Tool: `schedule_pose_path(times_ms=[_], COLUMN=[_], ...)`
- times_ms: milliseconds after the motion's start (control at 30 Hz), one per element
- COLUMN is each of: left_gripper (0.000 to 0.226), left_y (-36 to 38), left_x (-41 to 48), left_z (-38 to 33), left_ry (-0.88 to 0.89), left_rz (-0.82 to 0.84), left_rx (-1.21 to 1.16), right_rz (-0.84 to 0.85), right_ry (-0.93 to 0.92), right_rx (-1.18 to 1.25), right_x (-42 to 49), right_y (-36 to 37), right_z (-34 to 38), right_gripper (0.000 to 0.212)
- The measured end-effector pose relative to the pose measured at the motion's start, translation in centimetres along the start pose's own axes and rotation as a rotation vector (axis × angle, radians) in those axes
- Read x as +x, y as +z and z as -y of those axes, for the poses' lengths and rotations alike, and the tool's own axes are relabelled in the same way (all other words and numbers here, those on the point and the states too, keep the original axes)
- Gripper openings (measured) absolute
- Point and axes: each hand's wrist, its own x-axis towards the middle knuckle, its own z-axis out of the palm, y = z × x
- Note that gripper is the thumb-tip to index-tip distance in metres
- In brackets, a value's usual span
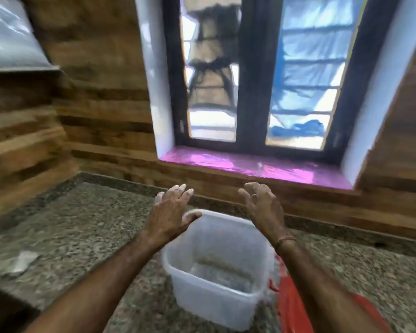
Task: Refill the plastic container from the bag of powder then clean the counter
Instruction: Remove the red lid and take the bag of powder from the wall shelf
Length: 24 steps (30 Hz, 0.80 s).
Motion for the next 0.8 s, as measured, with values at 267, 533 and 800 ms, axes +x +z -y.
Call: schedule_pose_path(times_ms=[267,533,800], left_gripper=[0.078,0.072,0.070], left_y=[-11.1,-20.6,-29.9], left_x=[-2.9,-1.7,1.7], left_z=[20.5,34.9,47.3], left_ry=[-0.202,-0.334,-0.478], left_rz=[-0.152,-0.319,-0.463], left_rx=[0.009,-0.031,0.044], right_rz=[0.037,0.102,0.290], right_ry=[-0.247,-0.422,-0.599], right_rx=[-0.033,0.018,0.249], right_x=[3.6,9.6,19.7], right_y=[11.1,19.1,27.0], right_z=[18.3,33.2,47.9], right_gripper=[0.040,0.030,0.013])
